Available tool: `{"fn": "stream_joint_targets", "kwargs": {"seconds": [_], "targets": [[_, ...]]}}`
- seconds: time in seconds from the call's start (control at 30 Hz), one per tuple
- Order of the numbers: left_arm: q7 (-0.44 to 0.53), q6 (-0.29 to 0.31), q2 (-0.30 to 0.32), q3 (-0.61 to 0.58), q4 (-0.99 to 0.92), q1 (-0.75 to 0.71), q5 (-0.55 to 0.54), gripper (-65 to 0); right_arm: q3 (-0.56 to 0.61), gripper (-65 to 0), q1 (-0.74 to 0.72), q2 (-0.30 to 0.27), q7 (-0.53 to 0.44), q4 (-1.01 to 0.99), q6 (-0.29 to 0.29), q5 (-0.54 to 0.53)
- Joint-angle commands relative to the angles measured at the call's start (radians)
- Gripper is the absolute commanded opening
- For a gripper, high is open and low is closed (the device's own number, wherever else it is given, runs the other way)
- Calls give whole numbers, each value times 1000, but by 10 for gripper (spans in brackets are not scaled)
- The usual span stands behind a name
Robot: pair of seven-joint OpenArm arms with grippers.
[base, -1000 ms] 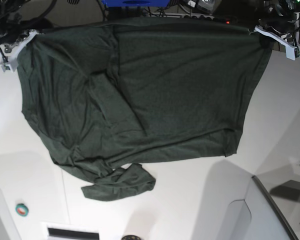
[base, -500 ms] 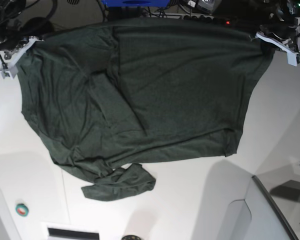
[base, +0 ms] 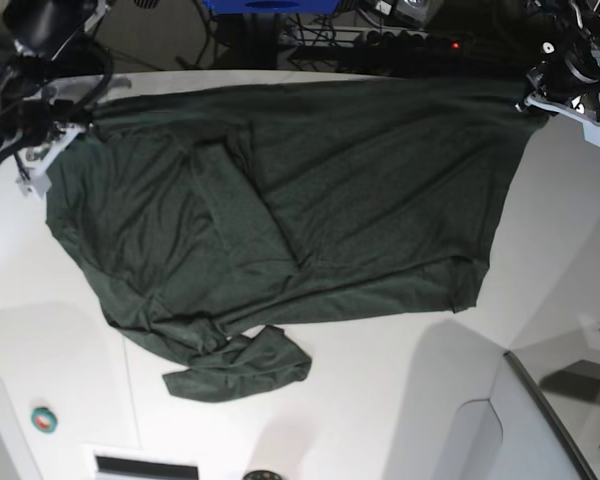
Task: Layout the t-shirt on the table in an organized manner, then fold the t-shirt properly
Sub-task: 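Pull the held shirt edge with both grippers to straighten it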
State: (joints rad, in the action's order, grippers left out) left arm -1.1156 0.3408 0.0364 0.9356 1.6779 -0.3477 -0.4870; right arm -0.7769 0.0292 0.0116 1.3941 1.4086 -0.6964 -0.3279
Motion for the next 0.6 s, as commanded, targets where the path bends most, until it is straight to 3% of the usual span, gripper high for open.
{"fn": "stream_joint_targets", "kwargs": {"seconds": [0.0,0.57], "targets": [[7,1,15,7,5,3,-9,-650,-2,-642,-19,-17,2,-1,-2,-9],[-19,-1,9,29,57,32,-19,-650,1,-642,-54,-28,2,21,-2,-9]]}}
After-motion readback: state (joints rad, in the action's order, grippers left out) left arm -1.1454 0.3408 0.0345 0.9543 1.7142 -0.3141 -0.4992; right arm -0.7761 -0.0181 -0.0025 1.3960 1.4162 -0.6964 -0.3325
